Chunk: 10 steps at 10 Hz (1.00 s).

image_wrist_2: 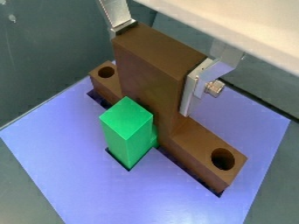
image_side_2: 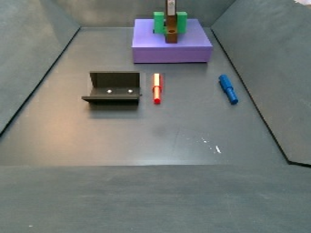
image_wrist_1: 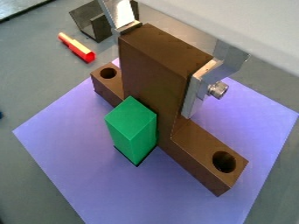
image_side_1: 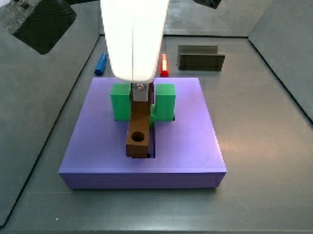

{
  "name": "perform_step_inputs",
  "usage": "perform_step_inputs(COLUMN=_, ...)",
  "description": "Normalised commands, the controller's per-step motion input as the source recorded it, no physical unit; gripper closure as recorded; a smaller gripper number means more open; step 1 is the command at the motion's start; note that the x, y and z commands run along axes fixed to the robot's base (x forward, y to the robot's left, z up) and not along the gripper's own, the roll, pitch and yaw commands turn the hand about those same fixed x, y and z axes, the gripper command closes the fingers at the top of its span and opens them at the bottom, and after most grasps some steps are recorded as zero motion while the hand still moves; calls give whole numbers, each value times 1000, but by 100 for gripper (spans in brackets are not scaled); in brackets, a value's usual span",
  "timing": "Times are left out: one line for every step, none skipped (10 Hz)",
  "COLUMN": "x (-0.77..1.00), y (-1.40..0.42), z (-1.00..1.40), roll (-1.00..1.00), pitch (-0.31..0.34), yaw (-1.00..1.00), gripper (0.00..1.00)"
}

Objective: Pick up the brown object. Move up. Move to above the board. Insert the brown object.
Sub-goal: Insert the brown object.

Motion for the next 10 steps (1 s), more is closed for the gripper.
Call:
perform_step_inputs(x=0, y=0, z=-111, roll=40, pitch=0, yaw=109, gripper=100)
perform_step_inputs(x=91, y=0, z=-74, roll=27, pitch=0, yaw=83, gripper=100)
perform_step_inputs(x=140, y=0, z=-40, roll=39, pitch=0, yaw=80, gripper=100)
perform_step_inputs(x=151, y=-6, z=-14, roll=46, pitch=0, yaw=103, gripper=100)
perform_step_inputs(x=149, y=-14, z=0, roll=36, pitch=0, yaw=117, gripper=100)
perform_step_inputs(x=20, y=-11, z=-54, roll=0, pitch=0, yaw=77, gripper=100)
perform_step_inputs(x=-11, y=0, z=-209, roll=0, pitch=-24, yaw=37, gripper=100)
perform_step_inputs(x=-94, y=-11, z=-437, roll=21, pitch=-69, yaw=17, gripper=100)
perform_step_inputs(x=-80, y=-29, z=-517, roll=0, pitch=-91, yaw=0, gripper=100)
perform_step_inputs(x=-14, y=-34, z=-489, roll=0, pitch=-90, yaw=26, gripper=100)
